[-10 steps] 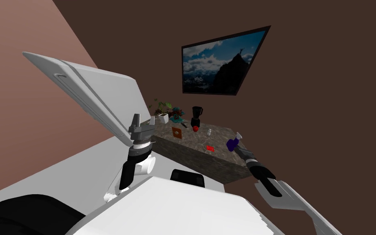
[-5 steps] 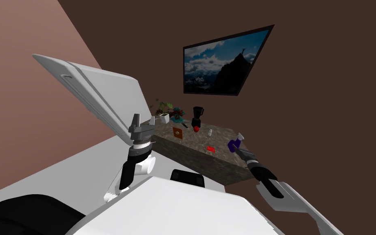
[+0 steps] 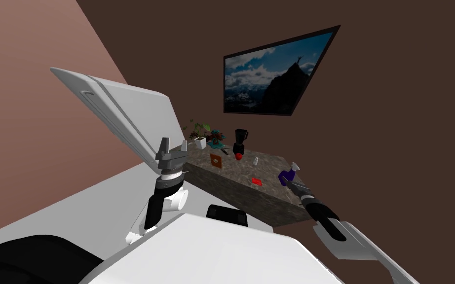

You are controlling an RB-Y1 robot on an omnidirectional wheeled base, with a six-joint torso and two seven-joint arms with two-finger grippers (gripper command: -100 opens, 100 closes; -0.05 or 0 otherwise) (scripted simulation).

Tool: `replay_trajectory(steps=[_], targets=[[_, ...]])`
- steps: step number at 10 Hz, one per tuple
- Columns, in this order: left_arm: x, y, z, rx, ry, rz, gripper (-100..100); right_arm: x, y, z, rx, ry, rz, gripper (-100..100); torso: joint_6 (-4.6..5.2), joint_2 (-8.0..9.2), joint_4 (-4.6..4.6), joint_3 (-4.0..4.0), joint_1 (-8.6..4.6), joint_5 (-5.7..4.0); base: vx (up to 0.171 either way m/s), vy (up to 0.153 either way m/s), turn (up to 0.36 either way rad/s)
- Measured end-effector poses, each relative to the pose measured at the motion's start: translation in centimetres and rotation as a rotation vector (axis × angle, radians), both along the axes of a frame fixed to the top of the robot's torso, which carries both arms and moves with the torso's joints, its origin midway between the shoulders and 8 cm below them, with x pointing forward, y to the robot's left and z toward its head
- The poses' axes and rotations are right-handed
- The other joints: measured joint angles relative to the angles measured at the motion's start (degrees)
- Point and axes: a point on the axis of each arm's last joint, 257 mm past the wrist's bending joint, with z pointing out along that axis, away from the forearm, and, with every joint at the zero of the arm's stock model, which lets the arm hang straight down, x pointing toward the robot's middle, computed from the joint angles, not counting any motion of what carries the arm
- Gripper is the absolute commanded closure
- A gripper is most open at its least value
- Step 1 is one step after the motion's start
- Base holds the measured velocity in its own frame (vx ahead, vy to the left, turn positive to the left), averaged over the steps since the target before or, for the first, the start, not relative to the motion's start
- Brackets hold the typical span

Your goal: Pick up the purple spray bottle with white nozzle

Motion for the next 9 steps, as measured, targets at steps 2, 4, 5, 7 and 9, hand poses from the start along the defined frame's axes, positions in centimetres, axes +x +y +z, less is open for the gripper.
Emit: replay_trajectory(steps=[2, 4, 5, 7, 9], targets=[[0.0, 0.0, 0.0, 0.000, 0.000, 0.000, 0, 1.3, 0.0, -0.1, 0.006, -0.008, 0.033, -100, 0.00, -0.04, -0.01, -0.02, 0.25, 0.05, 0.011, 0.060, -0.013], [0.0, 0.0, 0.0, 0.000, 0.000, 0.000, 0, 1.9, -0.6, -0.7, 0.009, -0.006, 0.051, -100, -0.01, -0.04, -0.01, -0.02, 0.26, 0.06, 0.011, 0.077, -0.040], [0.0, 0.0, 0.0, 0.000, 0.000, 0.000, 0, 2.1, -1.0, -1.0, 0.012, -0.003, 0.058, -100, 0.01, -0.05, -0.01, -0.03, 0.28, 0.06, 0.013, 0.039, -0.008], [0.0, 0.0, 0.0, 0.000, 0.000, 0.000, 0, 2.7, -1.6, -1.3, 0.014, 0.000, 0.069, -100, 0.00, -0.05, -0.01, -0.03, 0.24, 0.05, 0.009, 0.071, -0.047], [0.0, 0.0, 0.0, 0.000, 0.000, 0.000, 0, 2.7, -2.7, -2.1, 0.016, 0.010, 0.069, -100, -0.06, -0.05, -0.04, -0.05, 0.16, -0.02, 0.002, 0.053, -0.022]])
